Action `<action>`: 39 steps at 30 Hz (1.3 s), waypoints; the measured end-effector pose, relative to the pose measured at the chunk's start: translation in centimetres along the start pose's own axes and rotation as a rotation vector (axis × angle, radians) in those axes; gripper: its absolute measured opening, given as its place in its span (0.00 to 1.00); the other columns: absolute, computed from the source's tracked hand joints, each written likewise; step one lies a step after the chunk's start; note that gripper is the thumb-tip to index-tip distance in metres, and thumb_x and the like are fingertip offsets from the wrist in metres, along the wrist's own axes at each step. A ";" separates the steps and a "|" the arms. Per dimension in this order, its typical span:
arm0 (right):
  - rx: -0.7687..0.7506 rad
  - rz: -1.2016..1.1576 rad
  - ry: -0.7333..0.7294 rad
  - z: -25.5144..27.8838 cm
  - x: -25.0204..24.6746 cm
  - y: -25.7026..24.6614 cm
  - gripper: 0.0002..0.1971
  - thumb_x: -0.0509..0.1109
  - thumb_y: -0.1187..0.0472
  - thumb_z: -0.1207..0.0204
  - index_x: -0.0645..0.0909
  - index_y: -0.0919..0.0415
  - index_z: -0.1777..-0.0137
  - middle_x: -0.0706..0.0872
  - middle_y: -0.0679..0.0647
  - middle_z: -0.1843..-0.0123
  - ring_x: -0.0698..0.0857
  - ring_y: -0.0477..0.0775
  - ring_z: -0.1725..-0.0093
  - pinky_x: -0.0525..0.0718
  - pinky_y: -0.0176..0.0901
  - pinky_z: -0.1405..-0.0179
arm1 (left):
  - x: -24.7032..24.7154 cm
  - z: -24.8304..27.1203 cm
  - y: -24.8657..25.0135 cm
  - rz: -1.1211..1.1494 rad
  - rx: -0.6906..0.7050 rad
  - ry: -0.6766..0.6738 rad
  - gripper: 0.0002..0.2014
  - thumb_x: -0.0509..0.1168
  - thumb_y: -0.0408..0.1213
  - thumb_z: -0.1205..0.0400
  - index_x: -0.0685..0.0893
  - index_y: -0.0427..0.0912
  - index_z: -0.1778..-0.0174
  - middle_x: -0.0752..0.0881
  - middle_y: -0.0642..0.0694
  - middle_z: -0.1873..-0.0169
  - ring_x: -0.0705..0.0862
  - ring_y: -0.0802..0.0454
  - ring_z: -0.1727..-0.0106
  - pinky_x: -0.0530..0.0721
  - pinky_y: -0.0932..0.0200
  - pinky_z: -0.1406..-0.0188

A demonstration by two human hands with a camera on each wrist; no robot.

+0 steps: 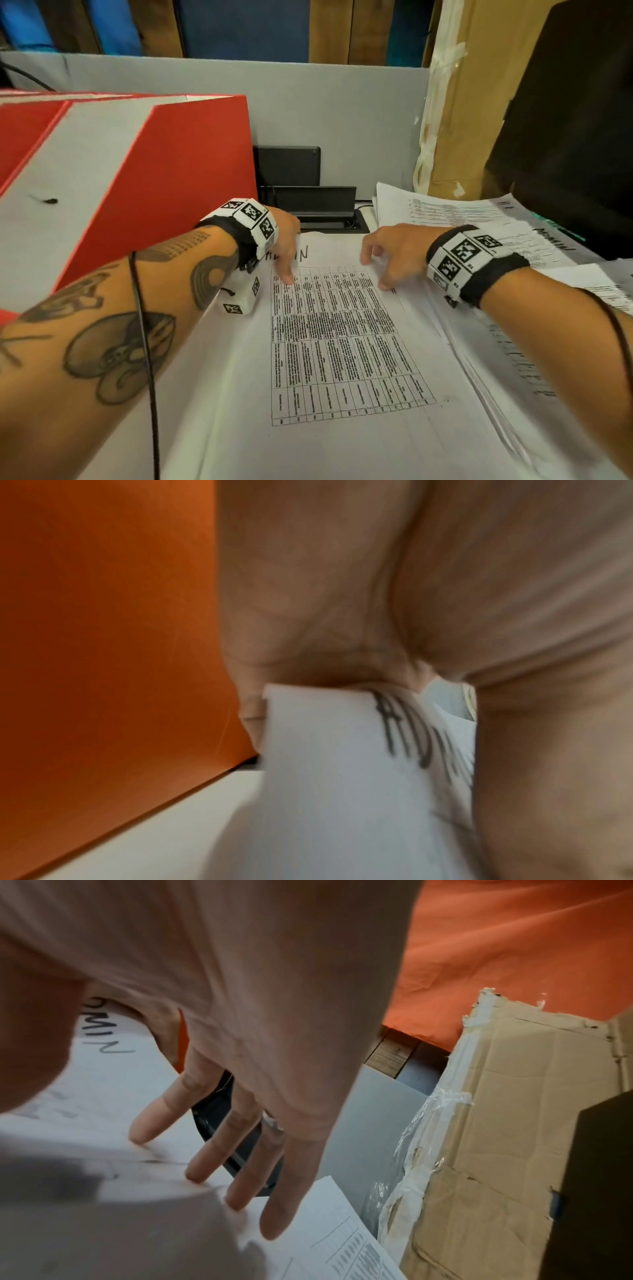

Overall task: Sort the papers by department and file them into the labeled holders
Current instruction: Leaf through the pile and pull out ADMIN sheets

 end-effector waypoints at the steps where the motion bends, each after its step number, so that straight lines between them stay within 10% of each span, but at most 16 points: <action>1: 0.003 -0.002 0.000 0.0 0.0 -0.2 0.25 0.84 0.55 0.27 0.81 0.47 0.31 0.79 0.48 0.29 0.80 0.54 0.34 0.80 0.49 0.35 | 0.1 0.0 0.0 0.000 0.004 -0.016 0.45 0.89 0.46 0.36 0.80 0.43 0.23 0.87 0.47 0.32 0.85 0.42 0.32 0.83 0.41 0.29; 8: -0.033 -0.006 0.039 -0.8 -0.3 -1.6 0.29 0.84 0.39 0.32 0.81 0.47 0.34 0.82 0.47 0.31 0.82 0.55 0.35 0.81 0.49 0.36 | -2.1 1.4 -2.0 -0.119 -0.039 0.168 0.31 0.87 0.44 0.32 0.87 0.40 0.34 0.89 0.44 0.46 0.90 0.44 0.38 0.85 0.55 0.50; 17: -0.046 -0.043 -0.028 -1.5 -0.4 -1.7 0.32 0.85 0.43 0.31 0.79 0.49 0.30 0.84 0.48 0.31 0.84 0.55 0.35 0.80 0.47 0.36 | -4.7 2.9 -1.8 -0.159 -0.112 0.260 0.20 0.80 0.43 0.23 0.86 0.39 0.38 0.88 0.44 0.49 0.85 0.46 0.52 0.79 0.56 0.69; 28: -0.216 -0.396 0.488 -2.0 -5.8 -4.1 0.16 0.87 0.49 0.32 0.86 0.50 0.52 0.87 0.48 0.56 0.84 0.47 0.58 0.79 0.39 0.59 | -6.5 5.7 -3.3 0.303 -0.051 0.199 0.23 0.85 0.51 0.31 0.93 0.45 0.44 0.95 0.47 0.53 0.93 0.45 0.50 0.90 0.45 0.39; 35: -0.016 -0.111 0.222 -3.8 -3.5 -2.8 0.29 0.80 0.33 0.31 0.88 0.61 0.49 0.87 0.56 0.49 0.83 0.55 0.50 0.80 0.47 0.54 | -4.9 6.0 -5.6 0.576 -0.114 0.351 0.24 0.82 0.44 0.26 0.89 0.45 0.34 0.91 0.47 0.44 0.88 0.44 0.40 0.85 0.44 0.35; 39: -0.003 -0.244 0.257 -3.8 -3.5 -1.7 0.21 0.83 0.47 0.27 0.82 0.65 0.61 0.78 0.58 0.61 0.78 0.58 0.59 0.75 0.46 0.60 | -4.6 6.0 -6.1 0.521 -0.193 0.449 0.34 0.84 0.47 0.29 0.83 0.42 0.28 0.88 0.44 0.40 0.86 0.41 0.38 0.86 0.43 0.36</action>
Point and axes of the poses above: each hand's wrist, its own z-axis away from the middle knuckle, its own x-axis out of the palm, y = z × x, the point moved 8 cm from there along -z, towards the middle knuckle
